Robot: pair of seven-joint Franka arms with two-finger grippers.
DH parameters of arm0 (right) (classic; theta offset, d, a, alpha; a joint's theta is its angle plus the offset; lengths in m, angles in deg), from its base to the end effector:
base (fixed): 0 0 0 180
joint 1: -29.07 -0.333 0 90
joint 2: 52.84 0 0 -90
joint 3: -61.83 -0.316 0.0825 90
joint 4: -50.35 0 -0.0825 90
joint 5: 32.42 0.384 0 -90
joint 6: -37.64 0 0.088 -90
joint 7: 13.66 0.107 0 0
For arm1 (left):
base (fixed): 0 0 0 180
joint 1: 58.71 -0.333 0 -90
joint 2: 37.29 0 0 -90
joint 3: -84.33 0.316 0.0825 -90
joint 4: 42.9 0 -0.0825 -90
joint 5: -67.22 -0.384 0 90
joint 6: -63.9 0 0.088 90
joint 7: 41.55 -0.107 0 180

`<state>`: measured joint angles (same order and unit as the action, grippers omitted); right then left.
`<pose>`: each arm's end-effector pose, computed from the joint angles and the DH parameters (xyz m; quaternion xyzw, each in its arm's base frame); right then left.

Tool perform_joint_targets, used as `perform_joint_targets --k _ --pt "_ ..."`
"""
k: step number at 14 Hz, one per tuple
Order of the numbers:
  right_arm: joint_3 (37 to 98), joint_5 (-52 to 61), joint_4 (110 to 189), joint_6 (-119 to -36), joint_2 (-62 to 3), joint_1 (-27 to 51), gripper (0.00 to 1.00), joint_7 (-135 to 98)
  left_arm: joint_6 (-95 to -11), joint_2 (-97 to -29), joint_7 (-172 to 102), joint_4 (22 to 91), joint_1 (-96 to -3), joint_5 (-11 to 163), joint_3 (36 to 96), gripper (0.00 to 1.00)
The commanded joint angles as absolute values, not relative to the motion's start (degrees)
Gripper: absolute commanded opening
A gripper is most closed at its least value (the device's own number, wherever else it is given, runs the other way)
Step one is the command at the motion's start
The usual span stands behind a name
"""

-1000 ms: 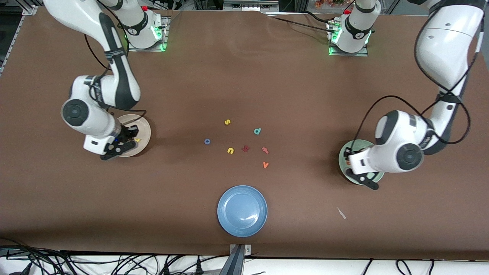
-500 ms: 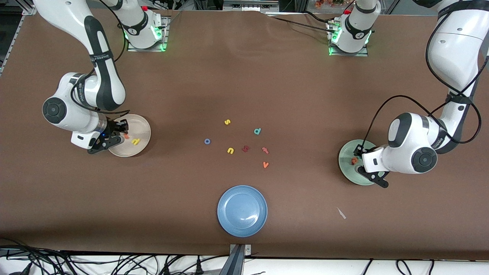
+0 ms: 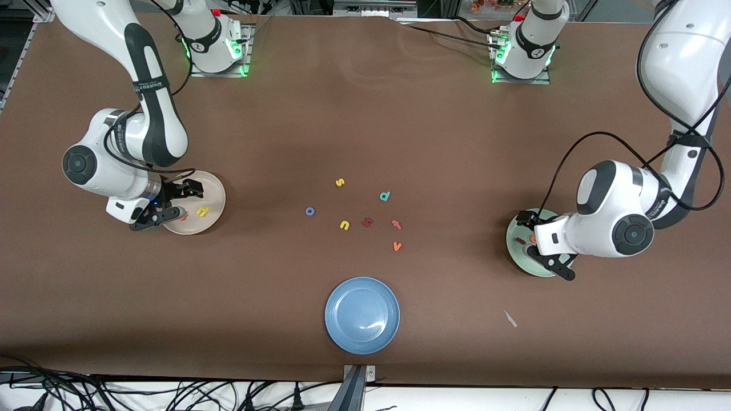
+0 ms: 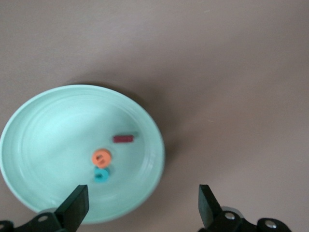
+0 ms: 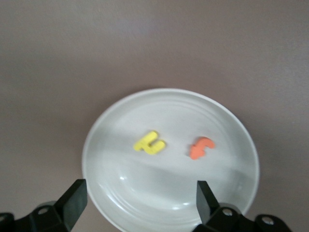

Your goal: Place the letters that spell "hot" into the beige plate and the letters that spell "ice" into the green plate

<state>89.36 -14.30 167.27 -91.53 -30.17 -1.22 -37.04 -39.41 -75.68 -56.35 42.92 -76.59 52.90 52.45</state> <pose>0.5800 0.0416 0.2570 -0.9894 -0.1295 0.0545 0.0356 0.6693 -0.0849 0.2997 0.9543 -0.2635 -0.1292 0.0566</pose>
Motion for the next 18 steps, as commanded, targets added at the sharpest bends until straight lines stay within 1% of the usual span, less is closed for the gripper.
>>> perform_joint_targets --k 1,3,5,8,10,11,12,13,16,18 --pt "85.1 -13.4 164.3 -91.7 -29.9 -3.3 1.0 -22.9 -32.5 -70.5 -54.0 41.9 -76.5 54.6 50.6 1.0" --pt "82.5 -13.4 160.9 -92.0 -27.5 -5.3 1.0 -13.3 -29.3 -67.3 -53.9 41.8 -76.6 55.9 49.5 1.0" --pt "82.0 -13.5 157.7 -93.1 -24.4 -8.7 1.0 -4.6 -25.2 -63.2 -53.9 41.3 -77.0 57.5 49.4 1.0" --pt "81.9 -13.4 153.9 -97.5 -18.7 -14.4 1.0 5.4 -18.4 -60.2 -53.9 37.3 -77.3 58.3 49.7 1.0" --pt "81.9 -13.4 151.1 -97.6 -15.6 -16.3 1.0 7.0 -17.6 -56.6 -53.9 36.9 -76.6 59.0 50.3 1.0" --pt "81.7 -13.4 149.5 -97.5 -14.4 -16.7 1.0 8.3 -17.6 -55.4 -54.0 36.9 -76.3 59.7 51.8 1.0" --pt "80.7 -13.4 147.9 -97.5 -13.0 -17.6 1.0 10.5 -17.9 -53.1 -53.9 37.5 -74.4 62.3 55.4 1.0" --pt "80.4 -13.5 147.3 -97.5 -12.2 -18.3 1.0 12.1 -17.9 -51.7 -53.9 37.6 -71.0 64.8 60.5 1.0" --pt "80.3 -13.4 146.4 -97.4 -11.7 -18.4 1.0 12.2 -18.6 -49.0 -53.8 38.5 -62.5 67.2 74.1 1.0" --pt "80.2 -13.4 146.5 -96.9 -11.4 -18.5 1.0 12.0 -22.8 -46.6 -53.8 41.2 -58.5 67.0 81.5 1.0"
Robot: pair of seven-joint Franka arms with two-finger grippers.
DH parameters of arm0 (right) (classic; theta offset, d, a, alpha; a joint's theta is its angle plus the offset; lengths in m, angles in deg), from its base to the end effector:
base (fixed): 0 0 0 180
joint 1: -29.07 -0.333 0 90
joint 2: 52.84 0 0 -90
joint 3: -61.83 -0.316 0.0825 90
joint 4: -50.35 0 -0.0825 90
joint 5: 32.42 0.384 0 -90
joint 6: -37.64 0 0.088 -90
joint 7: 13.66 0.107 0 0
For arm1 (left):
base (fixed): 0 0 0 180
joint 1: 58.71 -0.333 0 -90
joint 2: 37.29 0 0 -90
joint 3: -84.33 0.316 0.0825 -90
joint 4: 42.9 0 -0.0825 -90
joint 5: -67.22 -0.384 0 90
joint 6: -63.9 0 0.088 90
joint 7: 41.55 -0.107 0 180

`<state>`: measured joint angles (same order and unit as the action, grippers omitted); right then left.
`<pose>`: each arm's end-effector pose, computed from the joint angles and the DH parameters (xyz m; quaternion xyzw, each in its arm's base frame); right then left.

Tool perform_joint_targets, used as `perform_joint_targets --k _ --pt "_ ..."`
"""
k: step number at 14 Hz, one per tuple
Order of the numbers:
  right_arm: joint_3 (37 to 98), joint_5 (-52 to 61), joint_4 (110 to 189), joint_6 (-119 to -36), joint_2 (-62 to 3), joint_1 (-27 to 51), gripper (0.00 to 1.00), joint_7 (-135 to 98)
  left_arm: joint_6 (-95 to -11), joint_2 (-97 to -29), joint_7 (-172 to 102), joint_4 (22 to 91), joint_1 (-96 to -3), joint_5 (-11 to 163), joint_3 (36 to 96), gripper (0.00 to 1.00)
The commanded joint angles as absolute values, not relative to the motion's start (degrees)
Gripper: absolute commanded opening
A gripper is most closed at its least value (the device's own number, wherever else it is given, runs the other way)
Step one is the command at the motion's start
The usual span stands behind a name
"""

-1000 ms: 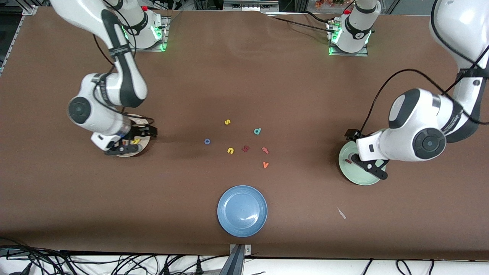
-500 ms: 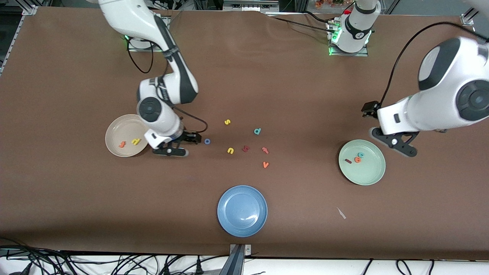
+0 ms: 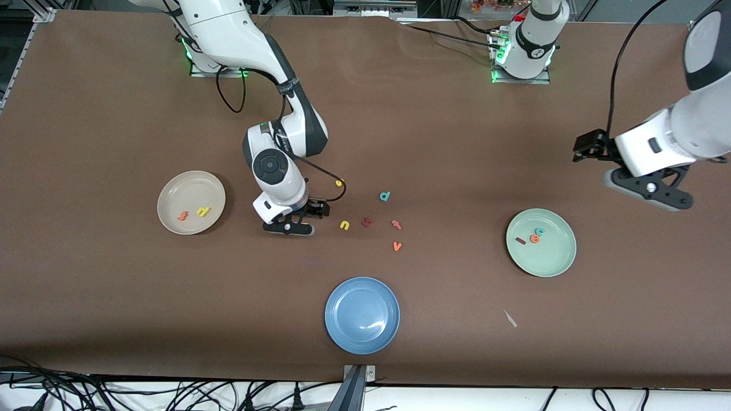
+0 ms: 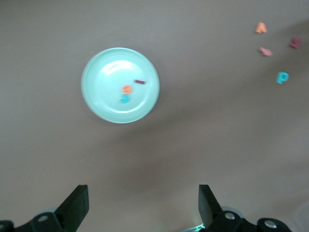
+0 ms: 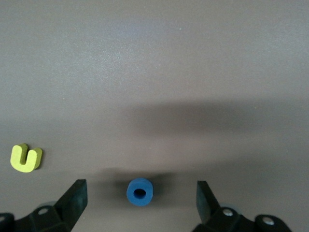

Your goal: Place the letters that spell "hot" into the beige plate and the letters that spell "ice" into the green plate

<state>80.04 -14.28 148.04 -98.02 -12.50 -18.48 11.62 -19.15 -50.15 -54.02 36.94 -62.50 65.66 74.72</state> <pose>0.5747 0.3513 0.1990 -0.9991 0.0426 0.0009 0.0090 0.6046 -0.0471 0.5684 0.9841 -0.1574 -0.0821 0.0099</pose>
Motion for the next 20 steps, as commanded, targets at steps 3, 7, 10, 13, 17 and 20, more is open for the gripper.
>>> perform_joint_targets --k 3,7,10,13,17,20 --pt "80.0 -13.3 146.7 -96.6 -11.1 -18.4 0.95 11.9 -28.4 -40.7 -53.2 49.5 -53.4 68.3 89.1 1.0" --pt "79.1 -12.7 146.7 -95.7 -10.8 -18.0 0.87 12.0 -28.4 -36.6 -43.4 54.2 -53.2 70.4 88.6 1.0" --pt "79.1 -11.2 146.7 -95.0 -10.8 -17.7 0.79 11.3 -28.3 -36.6 -43.4 53.9 -53.7 70.4 85.8 1.0" --pt "79.1 -10.8 146.5 -95.0 -10.4 -17.1 0.76 10.4 -28.3 -37.3 -43.7 53.2 -54.0 70.3 85.8 1.0" --pt "78.5 -9.3 146.5 -95.0 -10.3 -17.1 0.71 10.4 -28.3 -37.1 -42.8 53.1 -54.1 69.9 85.6 1.0" --pt "78.5 -9.1 146.5 -95.0 -10.2 -17.1 0.65 10.4 -28.0 -36.9 -42.9 53.2 -54.3 69.7 85.5 1.0"
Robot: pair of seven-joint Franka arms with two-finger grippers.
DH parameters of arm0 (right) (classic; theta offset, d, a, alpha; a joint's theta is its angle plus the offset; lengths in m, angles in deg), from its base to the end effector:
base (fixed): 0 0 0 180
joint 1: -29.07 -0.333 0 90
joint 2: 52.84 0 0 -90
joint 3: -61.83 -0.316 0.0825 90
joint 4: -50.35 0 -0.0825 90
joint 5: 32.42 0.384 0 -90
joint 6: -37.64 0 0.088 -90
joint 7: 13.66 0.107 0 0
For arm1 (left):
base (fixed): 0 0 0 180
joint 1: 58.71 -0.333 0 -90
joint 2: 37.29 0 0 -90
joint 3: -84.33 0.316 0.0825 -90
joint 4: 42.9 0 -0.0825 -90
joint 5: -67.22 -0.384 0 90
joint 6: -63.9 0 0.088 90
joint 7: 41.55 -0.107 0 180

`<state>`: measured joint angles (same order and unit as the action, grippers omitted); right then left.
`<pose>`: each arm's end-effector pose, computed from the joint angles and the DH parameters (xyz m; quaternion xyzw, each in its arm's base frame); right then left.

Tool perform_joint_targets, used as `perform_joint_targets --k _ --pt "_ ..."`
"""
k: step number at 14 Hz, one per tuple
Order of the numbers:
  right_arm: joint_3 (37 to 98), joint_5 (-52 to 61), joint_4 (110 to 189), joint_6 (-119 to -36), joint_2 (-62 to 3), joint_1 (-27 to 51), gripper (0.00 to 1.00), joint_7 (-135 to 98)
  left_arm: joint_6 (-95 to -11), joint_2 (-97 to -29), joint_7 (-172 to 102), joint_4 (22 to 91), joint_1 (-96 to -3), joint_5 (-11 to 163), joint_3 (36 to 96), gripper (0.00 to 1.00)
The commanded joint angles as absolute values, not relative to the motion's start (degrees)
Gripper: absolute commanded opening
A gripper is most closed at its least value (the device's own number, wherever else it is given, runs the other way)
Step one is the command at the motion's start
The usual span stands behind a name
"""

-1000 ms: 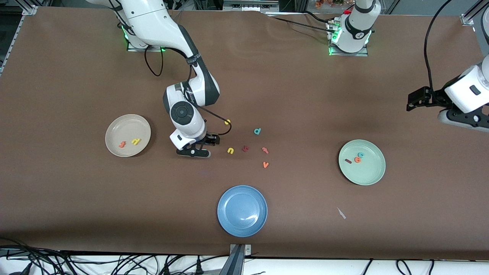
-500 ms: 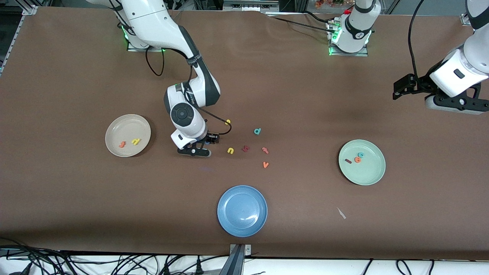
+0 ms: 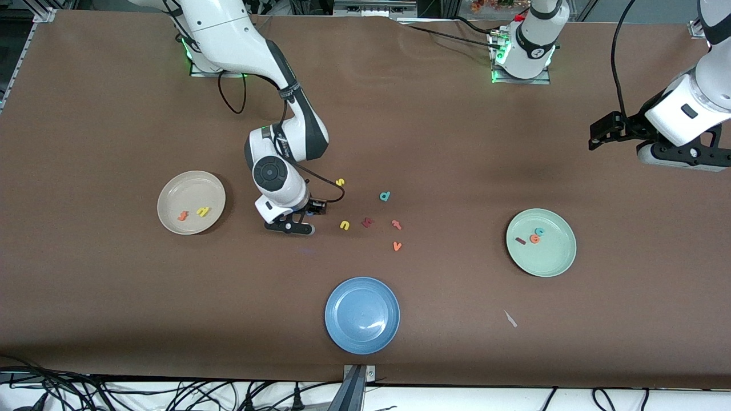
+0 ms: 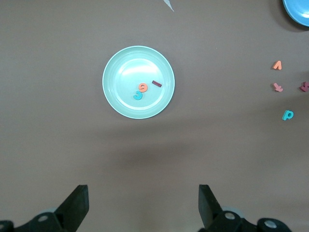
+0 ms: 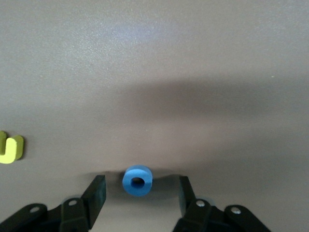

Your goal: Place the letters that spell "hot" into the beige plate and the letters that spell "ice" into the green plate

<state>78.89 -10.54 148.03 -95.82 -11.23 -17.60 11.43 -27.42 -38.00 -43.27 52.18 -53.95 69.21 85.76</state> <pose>0.5669 0.3499 0.1792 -0.9970 0.0640 0.0398 0.0186 0.5550 -0.0360 0.5778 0.9982 -0.0429 -0.0392 0.0166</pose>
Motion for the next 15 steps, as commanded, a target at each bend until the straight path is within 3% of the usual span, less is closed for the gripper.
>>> perform_joint_targets --k 1,11,15 --pt "78.5 -9.1 146.5 -95.0 -10.1 -17.1 0.61 10.3 -28.0 -36.9 -42.9 53.2 -54.5 69.6 85.2 1.0" --pt "78.5 -9.0 146.0 -95.4 -9.5 -16.9 0.39 10.2 -26.8 -37.4 -42.9 52.2 -53.6 69.6 84.9 1.0" --pt "78.3 -9.0 146.0 -95.9 -9.1 -16.9 0.16 10.5 -26.7 -37.4 -43.2 52.2 -53.7 69.7 85.0 1.0"
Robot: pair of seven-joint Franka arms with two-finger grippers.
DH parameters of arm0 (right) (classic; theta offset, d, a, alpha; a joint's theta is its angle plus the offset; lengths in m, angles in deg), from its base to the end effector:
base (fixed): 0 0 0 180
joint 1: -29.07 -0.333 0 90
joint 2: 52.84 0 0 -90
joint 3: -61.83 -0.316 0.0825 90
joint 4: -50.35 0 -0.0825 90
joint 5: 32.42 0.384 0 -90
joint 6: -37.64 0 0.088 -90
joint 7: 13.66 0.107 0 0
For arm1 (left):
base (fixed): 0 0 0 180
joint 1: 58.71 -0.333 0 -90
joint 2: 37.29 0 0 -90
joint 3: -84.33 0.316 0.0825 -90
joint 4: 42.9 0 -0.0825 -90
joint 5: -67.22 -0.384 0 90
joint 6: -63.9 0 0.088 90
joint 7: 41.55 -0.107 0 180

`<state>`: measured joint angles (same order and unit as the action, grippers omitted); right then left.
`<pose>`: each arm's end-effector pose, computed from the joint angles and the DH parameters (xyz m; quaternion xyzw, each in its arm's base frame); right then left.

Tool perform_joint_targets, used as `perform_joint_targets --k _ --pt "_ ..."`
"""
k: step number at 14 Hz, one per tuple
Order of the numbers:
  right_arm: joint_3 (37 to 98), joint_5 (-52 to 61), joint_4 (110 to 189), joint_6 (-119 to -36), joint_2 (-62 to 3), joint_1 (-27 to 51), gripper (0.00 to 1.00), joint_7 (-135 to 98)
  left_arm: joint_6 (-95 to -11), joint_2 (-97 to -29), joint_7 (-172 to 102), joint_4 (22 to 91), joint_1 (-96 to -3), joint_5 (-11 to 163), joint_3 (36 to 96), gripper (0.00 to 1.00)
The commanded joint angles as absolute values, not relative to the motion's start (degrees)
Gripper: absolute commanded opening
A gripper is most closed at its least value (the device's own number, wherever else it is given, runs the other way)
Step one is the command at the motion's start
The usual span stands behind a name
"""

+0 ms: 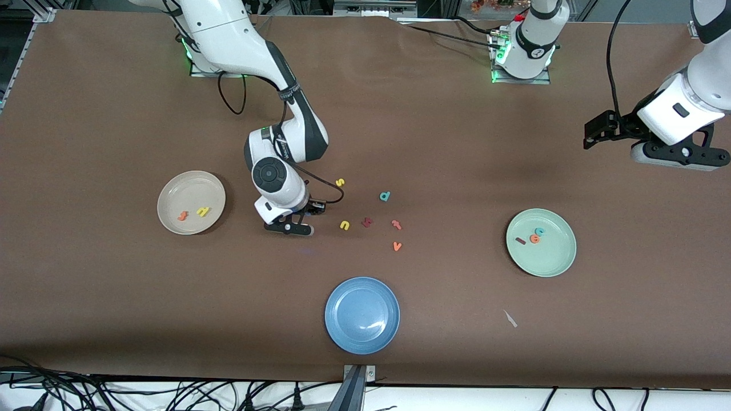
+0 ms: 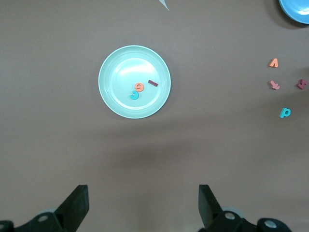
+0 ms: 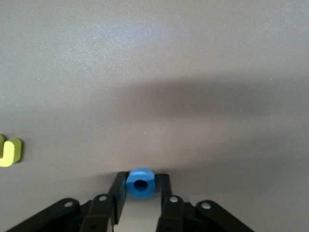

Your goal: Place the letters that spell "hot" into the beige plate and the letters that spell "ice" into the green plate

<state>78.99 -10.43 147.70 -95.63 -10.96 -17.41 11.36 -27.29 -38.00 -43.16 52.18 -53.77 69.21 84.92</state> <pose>0.5692 0.3480 0.1783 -0.9968 0.0658 0.0404 0.0183 0.5540 -0.0458 0.5776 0.9977 -0.0509 -0.0405 0.0163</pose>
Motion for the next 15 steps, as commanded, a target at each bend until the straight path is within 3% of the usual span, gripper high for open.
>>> perform_joint_targets --k 1,5,9,11,15 --pt "78.3 -9.0 146.0 -96.3 -9.0 -17.0 0.14 10.5 -26.7 -37.4 -43.2 52.1 -53.8 69.7 85.0 1.0" --pt "78.3 -9.1 144.6 -95.3 -8.9 -16.9 0.0 9.9 -26.6 -37.3 -43.1 52.2 -53.8 69.7 85.0 1.0" --pt "79.9 -10.1 137.8 -81.6 -10.3 -13.5 0.0 5.8 -26.6 -37.4 -43.1 52.1 -53.7 69.7 84.9 1.0" --pt "84.0 -10.1 139.6 -76.8 -12.2 -13.6 0.0 0.1 -26.6 -37.4 -43.0 52.1 -53.7 69.7 84.9 1.0" --pt "91.5 -10.1 153.0 -77.1 -22.0 -13.6 0.0 -14.8 -26.6 -37.4 -43.2 52.1 -53.7 69.7 85.0 1.0"
